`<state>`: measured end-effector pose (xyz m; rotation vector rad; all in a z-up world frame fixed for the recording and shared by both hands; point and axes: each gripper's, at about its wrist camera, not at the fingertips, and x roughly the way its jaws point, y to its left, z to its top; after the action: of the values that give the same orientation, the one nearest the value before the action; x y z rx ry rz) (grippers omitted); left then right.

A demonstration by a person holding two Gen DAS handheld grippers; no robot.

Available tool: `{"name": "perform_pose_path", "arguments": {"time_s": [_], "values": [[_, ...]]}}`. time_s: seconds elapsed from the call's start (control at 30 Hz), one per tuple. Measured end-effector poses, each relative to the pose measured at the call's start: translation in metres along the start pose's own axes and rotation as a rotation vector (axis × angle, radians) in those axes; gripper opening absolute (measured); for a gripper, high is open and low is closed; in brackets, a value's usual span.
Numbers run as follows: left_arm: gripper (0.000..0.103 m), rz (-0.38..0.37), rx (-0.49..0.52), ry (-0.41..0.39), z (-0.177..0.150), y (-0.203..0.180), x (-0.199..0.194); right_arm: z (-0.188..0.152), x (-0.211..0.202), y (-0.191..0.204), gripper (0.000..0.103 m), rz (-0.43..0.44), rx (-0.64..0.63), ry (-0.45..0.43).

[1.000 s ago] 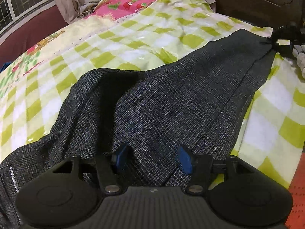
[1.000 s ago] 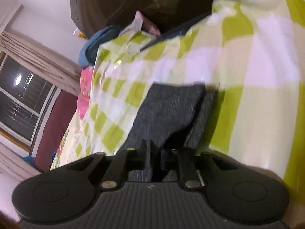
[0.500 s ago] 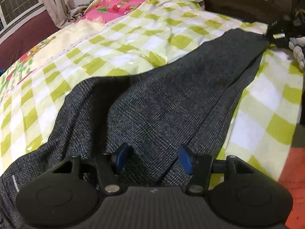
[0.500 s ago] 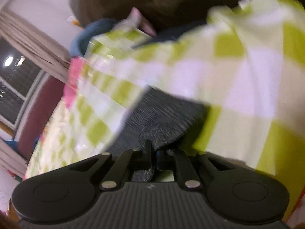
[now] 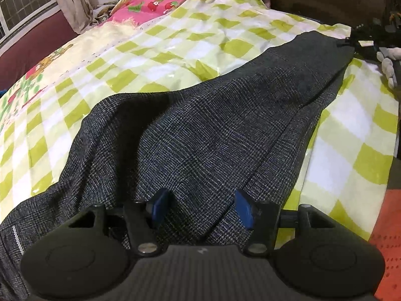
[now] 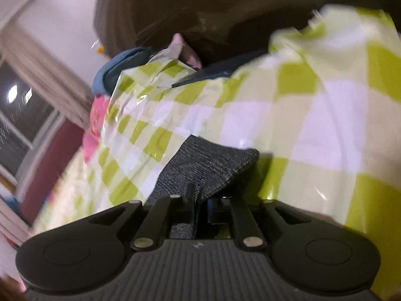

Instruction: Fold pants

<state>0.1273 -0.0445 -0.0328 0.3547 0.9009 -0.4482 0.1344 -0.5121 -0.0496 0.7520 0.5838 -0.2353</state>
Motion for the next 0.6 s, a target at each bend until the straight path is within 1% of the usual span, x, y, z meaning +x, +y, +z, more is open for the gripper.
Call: {"name": "perform_pose_path", "arguments": {"time_s": [0.07, 0.13, 0.2, 0.23, 0.27, 0.33, 0.37, 0.4, 0.43, 0.5, 0.57, 0.6], "values": [[0.07, 0.0, 0.004, 0.004, 0.001, 0.0, 0.0, 0.004, 0.007, 0.006, 0.009, 0.001, -0.029, 0.012], [0.07, 0.002, 0.007, 0.007, 0.001, -0.001, 0.001, 0.01, 0.016, 0.005, 0.009, -0.006, -0.012, 0.034], [0.071, 0.005, 0.009, 0.008, 0.002, -0.001, 0.001, 0.016, 0.018, 0.007, 0.009, 0.021, 0.015, 0.043], [0.071, 0.006, 0.008, 0.007, 0.001, -0.002, 0.001, 0.019, 0.013, 0.012, 0.009, 0.055, 0.008, 0.027], [0.071, 0.005, 0.008, 0.007, 0.001, -0.002, 0.001, 0.021, 0.003, 0.018, 0.009, 0.115, 0.003, -0.001], [0.071, 0.002, 0.008, 0.007, 0.0, -0.001, 0.001, 0.023, -0.012, 0.027, 0.007, 0.27, 0.009, -0.045], [0.071, 0.0, 0.008, 0.009, 0.001, 0.0, 0.002, 0.024, -0.016, 0.03, 0.003, 0.33, -0.012, -0.079], [0.071, 0.0, 0.008, 0.011, 0.001, 0.0, 0.003, 0.023, -0.014, 0.033, 0.004, 0.308, -0.054, -0.092], [0.071, 0.0, 0.01, 0.011, 0.001, 0.0, 0.003, 0.023, 0.0, 0.031, 0.004, 0.229, -0.079, -0.055], [0.071, 0.001, 0.012, 0.007, 0.001, 0.0, 0.002, 0.02, 0.025, 0.013, 0.005, 0.115, -0.03, 0.065], [0.071, -0.001, 0.006, 0.0, 0.0, 0.0, 0.001, 0.013, 0.033, 0.001, 0.005, 0.046, -0.035, 0.099], [0.071, -0.002, 0.001, -0.002, -0.001, 0.0, 0.001, 0.01, 0.034, -0.005, 0.005, 0.046, -0.025, 0.103]]}}
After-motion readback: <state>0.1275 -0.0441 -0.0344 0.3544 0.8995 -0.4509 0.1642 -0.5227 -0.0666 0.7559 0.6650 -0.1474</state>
